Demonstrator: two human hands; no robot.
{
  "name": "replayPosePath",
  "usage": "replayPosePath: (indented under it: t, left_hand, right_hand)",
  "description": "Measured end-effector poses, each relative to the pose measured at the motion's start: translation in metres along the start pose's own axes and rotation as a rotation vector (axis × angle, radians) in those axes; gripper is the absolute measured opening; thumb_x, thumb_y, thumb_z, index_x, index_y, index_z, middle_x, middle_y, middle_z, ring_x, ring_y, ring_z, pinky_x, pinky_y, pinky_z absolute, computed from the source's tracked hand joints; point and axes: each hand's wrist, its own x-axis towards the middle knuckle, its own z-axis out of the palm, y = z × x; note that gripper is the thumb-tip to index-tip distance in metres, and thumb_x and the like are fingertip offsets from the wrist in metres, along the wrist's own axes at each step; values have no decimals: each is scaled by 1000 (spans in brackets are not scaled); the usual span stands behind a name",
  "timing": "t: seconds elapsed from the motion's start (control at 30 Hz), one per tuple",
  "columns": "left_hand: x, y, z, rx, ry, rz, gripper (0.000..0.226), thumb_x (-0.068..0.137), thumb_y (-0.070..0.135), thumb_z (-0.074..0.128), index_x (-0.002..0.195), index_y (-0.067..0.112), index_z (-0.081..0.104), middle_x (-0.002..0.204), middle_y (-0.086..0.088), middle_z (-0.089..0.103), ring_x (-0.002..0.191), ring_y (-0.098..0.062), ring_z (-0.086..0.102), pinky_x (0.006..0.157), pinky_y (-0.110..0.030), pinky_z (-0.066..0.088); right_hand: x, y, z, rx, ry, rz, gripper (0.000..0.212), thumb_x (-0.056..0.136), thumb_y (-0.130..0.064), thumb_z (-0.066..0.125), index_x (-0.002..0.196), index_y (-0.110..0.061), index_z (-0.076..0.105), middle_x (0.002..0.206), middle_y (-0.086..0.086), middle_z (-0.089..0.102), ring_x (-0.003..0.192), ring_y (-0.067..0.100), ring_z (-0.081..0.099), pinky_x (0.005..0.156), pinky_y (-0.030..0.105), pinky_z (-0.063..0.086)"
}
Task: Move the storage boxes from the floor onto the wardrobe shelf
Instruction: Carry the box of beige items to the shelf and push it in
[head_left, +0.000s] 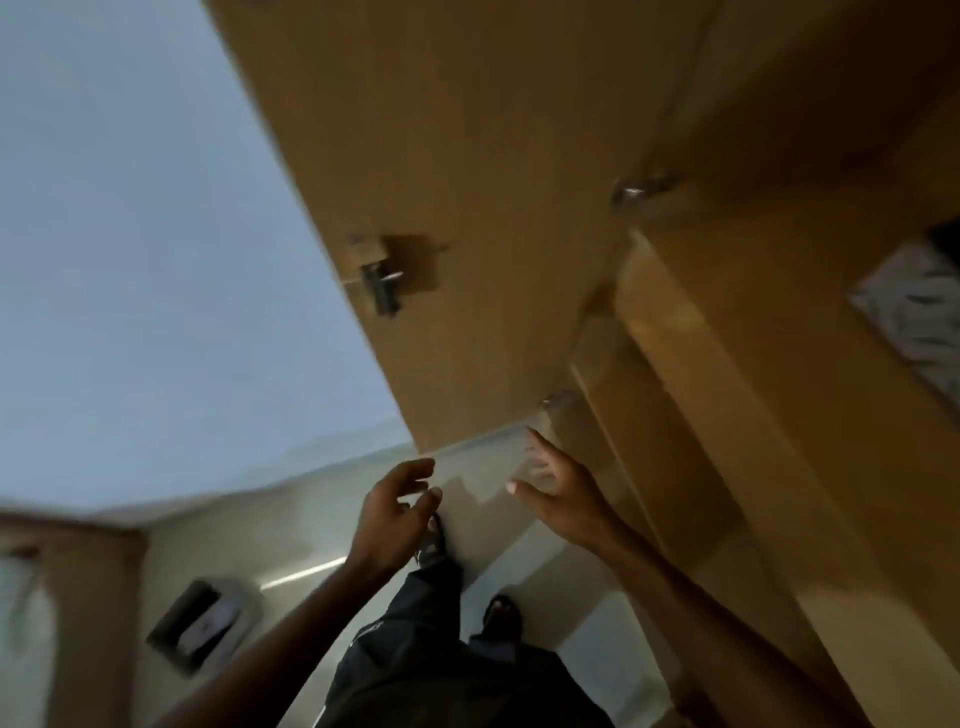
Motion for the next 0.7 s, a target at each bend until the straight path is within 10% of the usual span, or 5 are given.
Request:
replayPosePath:
  t: [0.7]
  left_hand:
    - [-278,-218,-244,-261,798,-438,36,92,20,60,127,23,57,121,8,60,107,-4,57,89,-28,51]
  right_hand:
    - [-50,-175,399,-456,-816,-415,77,84,-40,68,149,-28,29,134,-3,54,113,10,57,95,30,50]
